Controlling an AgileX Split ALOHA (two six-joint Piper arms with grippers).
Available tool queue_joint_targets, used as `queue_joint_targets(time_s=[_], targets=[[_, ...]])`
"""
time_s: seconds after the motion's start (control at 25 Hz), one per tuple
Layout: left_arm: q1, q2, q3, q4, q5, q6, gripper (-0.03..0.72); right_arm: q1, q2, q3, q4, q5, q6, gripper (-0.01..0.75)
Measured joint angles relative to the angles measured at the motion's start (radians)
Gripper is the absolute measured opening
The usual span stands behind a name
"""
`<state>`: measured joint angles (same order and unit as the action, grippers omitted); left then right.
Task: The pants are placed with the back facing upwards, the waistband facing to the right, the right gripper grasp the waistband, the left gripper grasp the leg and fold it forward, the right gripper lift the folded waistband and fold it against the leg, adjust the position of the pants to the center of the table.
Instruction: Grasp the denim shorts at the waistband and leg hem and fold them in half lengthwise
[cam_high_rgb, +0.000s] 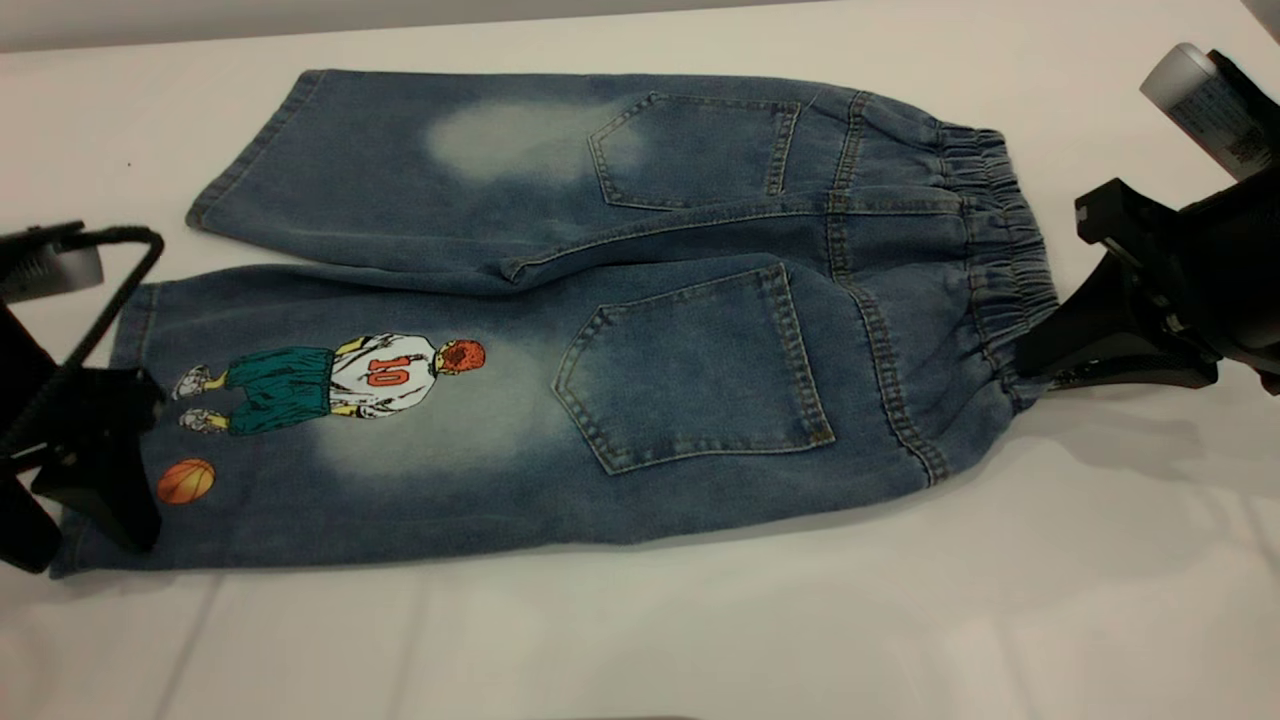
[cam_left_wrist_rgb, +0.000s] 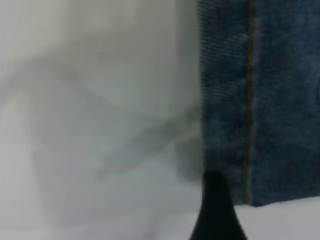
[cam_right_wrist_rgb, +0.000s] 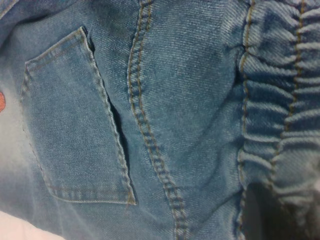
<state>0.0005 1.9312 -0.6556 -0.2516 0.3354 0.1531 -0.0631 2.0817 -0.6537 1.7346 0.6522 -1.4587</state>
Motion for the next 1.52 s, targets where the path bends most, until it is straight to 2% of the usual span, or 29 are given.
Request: queue_joint_targets(time_s=[0.36, 0.44, 0.64, 0.68, 0.88, 1.2, 1.36, 1.52], targets=[[0.001, 0.042, -0.011, 0.015, 0.0, 0.001, 0.377, 0.0, 0.0, 0.0, 0.0, 0.0, -0.001, 0.035], [0.004, 0.045, -0.011, 0.022, 0.001, 0.001, 0.323, 0.0, 0.0, 0.0, 0.0, 0.0, -0.001, 0.035], [0.008, 0.046, -0.011, 0.019, 0.002, 0.001, 0.078, 0.0, 0.0, 0.0, -0.009, 0.001, -0.002, 0.035], [0.008, 0.045, -0.011, 0.017, 0.004, 0.002, 0.057, 0.0, 0.0, 0.0, -0.016, 0.002, -0.003, 0.035], [0.008, -0.01, -0.01, 0.012, 0.051, 0.016, 0.049, 0.0, -0.009, 0.0, -0.076, 0.031, 0.017, 0.035], [0.008, -0.347, -0.014, -0.006, 0.148, 0.021, 0.049, 0.0, -0.22, 0.0, -0.132, 0.087, 0.076, 0.035], [0.008, -0.447, -0.085, -0.007, 0.14, 0.021, 0.049, 0.0, -0.293, -0.036, -0.168, 0.093, 0.116, 0.035], [0.008, -0.432, -0.198, -0.007, 0.108, 0.021, 0.049, 0.0, -0.3, -0.128, -0.227, 0.091, 0.188, 0.035]])
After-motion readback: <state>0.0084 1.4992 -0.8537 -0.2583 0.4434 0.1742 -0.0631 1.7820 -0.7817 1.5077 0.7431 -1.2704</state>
